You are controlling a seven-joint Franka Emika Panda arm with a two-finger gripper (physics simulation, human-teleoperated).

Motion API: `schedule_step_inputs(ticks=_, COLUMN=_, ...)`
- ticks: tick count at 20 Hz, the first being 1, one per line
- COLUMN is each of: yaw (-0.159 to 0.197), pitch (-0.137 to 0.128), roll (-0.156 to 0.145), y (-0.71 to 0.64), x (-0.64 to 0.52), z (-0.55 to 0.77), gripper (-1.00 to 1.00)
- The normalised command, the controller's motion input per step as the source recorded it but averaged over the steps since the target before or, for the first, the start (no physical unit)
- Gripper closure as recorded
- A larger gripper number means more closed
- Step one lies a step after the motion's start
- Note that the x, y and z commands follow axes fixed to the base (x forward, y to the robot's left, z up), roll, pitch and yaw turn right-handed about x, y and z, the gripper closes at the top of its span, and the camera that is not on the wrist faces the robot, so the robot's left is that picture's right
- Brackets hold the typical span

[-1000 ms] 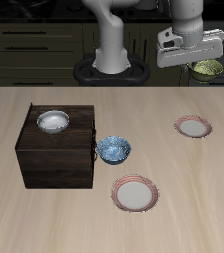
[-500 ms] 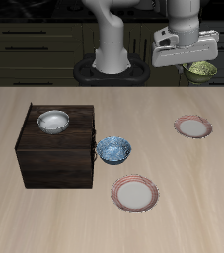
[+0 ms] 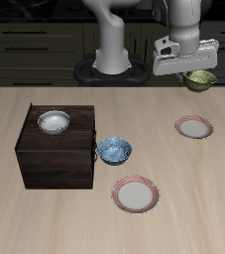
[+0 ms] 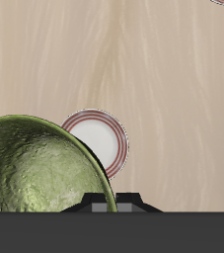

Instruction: Place the green bowl onto the plate that is on the left side of the table

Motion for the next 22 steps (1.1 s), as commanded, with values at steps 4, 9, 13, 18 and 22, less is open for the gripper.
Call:
schedule_step_inputs(ticks=4, yaw=0.005, pitch=0.035, roll=-0.016, y=0.01, x=0.11, z=-0.33, gripper=1.0)
schedule_step_inputs(ticks=9, yaw=0.043, pitch=-0.015, roll=0.007, y=0.04, x=-0.05, z=-0.25, gripper=1.0)
schedule_step_inputs(ticks=13, yaw=0.029, pitch=-0.006, roll=-0.009, y=0.1, x=0.01, z=-0.25, gripper=1.0)
schedule_step_inputs(ticks=18, yaw=0.04, pitch=-0.001, roll=0.012, y=0.12, x=0.02, z=-0.23, gripper=1.0)
schedule_step_inputs(ticks=22, yaw=0.024, pitch=0.006, roll=-0.016, y=0.0, x=0.15, z=-0.21, gripper=1.0)
